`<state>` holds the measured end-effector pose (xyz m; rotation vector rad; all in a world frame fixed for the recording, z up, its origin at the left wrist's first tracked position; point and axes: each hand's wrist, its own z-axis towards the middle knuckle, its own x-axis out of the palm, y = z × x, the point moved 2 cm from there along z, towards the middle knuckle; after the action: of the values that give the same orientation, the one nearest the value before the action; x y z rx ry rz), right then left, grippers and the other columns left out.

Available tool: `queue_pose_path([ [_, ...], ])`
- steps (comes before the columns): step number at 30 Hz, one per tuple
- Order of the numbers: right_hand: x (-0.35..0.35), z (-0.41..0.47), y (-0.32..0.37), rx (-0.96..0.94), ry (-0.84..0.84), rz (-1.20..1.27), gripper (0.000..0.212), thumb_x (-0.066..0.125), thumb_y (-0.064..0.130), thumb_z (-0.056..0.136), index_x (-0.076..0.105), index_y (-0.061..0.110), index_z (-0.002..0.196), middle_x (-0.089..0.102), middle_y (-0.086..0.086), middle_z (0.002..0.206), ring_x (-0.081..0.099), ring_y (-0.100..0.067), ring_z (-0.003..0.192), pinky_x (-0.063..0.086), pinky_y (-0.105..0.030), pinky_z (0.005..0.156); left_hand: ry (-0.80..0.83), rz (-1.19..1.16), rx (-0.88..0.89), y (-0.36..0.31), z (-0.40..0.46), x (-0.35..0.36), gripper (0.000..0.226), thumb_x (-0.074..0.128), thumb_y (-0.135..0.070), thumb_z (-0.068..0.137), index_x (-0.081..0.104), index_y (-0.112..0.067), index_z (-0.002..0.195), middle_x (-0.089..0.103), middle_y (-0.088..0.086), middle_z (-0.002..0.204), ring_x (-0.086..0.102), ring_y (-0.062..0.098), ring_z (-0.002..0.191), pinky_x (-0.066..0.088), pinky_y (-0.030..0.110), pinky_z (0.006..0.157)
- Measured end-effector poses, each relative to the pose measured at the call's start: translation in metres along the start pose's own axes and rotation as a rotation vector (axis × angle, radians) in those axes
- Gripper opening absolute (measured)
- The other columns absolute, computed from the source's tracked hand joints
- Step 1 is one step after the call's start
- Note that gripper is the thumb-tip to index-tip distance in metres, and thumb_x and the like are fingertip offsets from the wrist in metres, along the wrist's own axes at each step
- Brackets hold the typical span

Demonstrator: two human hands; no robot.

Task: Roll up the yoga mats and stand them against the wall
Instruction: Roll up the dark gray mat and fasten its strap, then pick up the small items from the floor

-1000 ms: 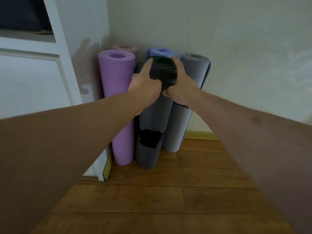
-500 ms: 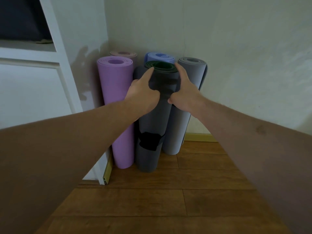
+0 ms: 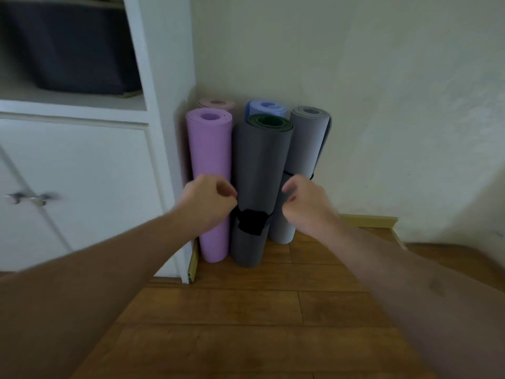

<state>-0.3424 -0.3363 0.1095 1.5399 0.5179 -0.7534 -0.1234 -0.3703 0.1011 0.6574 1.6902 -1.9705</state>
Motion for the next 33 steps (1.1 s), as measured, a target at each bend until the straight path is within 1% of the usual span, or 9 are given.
queue_pose_path([
  [2, 0.009, -0.041, 0.019, 0.001, 0.045, 0.009, 0.036, 0.056, 0.001, 0.091, 0.059, 0.028, 0.114, 0.067, -0.002, 0.100, 0.068, -0.017, 0.076, 0.055, -0.028, 0.055, 0.037, 0.002, -0.015, 0.005, -0.044, -0.027, 0.016, 0.069, -0.019, 0.092, 0.076, -0.032, 0.095, 0.072, -0.013, 0.095, 0.067, 0.005, 0.085, 0.051, 0.019, 0.064],
  [5, 0.021, -0.106, 0.063, -0.041, 0.102, 0.014, 0.032, 0.058, 0.003, 0.091, 0.063, 0.030, 0.108, 0.068, 0.003, 0.098, 0.067, -0.013, 0.080, 0.055, -0.023, 0.058, 0.028, -0.012, -0.006, 0.011, -0.107, -0.079, 0.018, 0.068, -0.020, 0.095, 0.074, -0.034, 0.103, 0.071, -0.016, 0.100, 0.064, -0.001, 0.091, 0.043, 0.012, 0.067],
  [8, 0.042, -0.175, 0.118, -0.092, 0.163, 0.042, 0.028, 0.055, 0.004, 0.091, 0.065, 0.026, 0.105, 0.065, 0.003, 0.104, 0.065, -0.012, 0.081, 0.050, -0.017, 0.050, -0.044, -0.018, 0.010, 0.018, -0.171, -0.141, 0.018, 0.070, -0.021, 0.094, 0.073, -0.038, 0.100, 0.071, -0.019, 0.098, 0.064, -0.001, 0.093, 0.047, 0.017, 0.076],
  [13, 0.099, -0.282, 0.213, -0.193, 0.282, 0.062, 0.027, 0.060, 0.009, 0.089, 0.064, 0.024, 0.111, 0.062, 0.004, 0.107, 0.067, -0.014, 0.084, 0.066, -0.039, 0.070, -0.167, -0.026, -0.018, 0.049, -0.264, -0.239, 0.022, 0.074, -0.019, 0.093, 0.072, -0.041, 0.094, 0.073, -0.018, 0.097, 0.066, 0.006, 0.094, 0.052, 0.031, 0.082],
  [18, 0.146, -0.362, 0.279, -0.293, 0.399, 0.046, 0.024, 0.060, 0.011, 0.087, 0.064, 0.024, 0.106, 0.062, 0.004, 0.102, 0.068, -0.021, 0.087, 0.066, -0.043, 0.073, -0.260, -0.063, -0.088, 0.081, -0.324, -0.311, 0.027, 0.075, -0.008, 0.090, 0.073, -0.035, 0.089, 0.076, -0.007, 0.088, 0.071, 0.017, 0.092, 0.056, 0.042, 0.091],
  [21, 0.163, -0.387, 0.298, -0.348, 0.434, 0.016, 0.021, 0.057, 0.010, 0.086, 0.068, 0.022, 0.098, 0.064, 0.004, 0.096, 0.067, -0.021, 0.083, 0.063, -0.038, 0.064, -0.300, -0.090, -0.144, 0.097, -0.350, -0.336, 0.023, 0.074, -0.009, 0.090, 0.075, -0.033, 0.090, 0.076, -0.005, 0.088, 0.071, 0.017, 0.092, 0.058, 0.041, 0.086],
  [25, 0.186, -0.398, 0.312, -0.361, 0.477, -0.032, 0.022, 0.053, 0.013, 0.086, 0.070, 0.024, 0.093, 0.067, 0.004, 0.093, 0.066, -0.016, 0.078, 0.053, -0.028, 0.058, -0.362, -0.052, -0.218, 0.122, -0.388, -0.356, 0.017, 0.071, -0.015, 0.093, 0.075, -0.030, 0.100, 0.074, -0.011, 0.096, 0.067, 0.008, 0.090, 0.050, 0.027, 0.070],
  [28, 0.201, -0.398, 0.320, -0.381, 0.504, -0.050, 0.021, 0.053, 0.013, 0.090, 0.070, 0.024, 0.096, 0.067, 0.005, 0.098, 0.067, -0.015, 0.084, 0.055, -0.029, 0.063, -0.388, -0.017, -0.288, 0.139, -0.414, -0.372, 0.021, 0.068, -0.014, 0.095, 0.075, -0.029, 0.107, 0.073, -0.012, 0.100, 0.066, 0.005, 0.097, 0.050, 0.023, 0.076],
  [33, 0.229, -0.397, 0.322, -0.403, 0.553, -0.033, 0.021, 0.055, 0.012, 0.094, 0.072, 0.023, 0.100, 0.068, 0.005, 0.099, 0.065, -0.011, 0.085, 0.059, -0.027, 0.068, -0.434, 0.003, -0.382, 0.160, -0.446, -0.386, 0.019, 0.069, -0.014, 0.094, 0.075, -0.028, 0.107, 0.074, -0.010, 0.099, 0.068, 0.008, 0.095, 0.049, 0.021, 0.069],
])
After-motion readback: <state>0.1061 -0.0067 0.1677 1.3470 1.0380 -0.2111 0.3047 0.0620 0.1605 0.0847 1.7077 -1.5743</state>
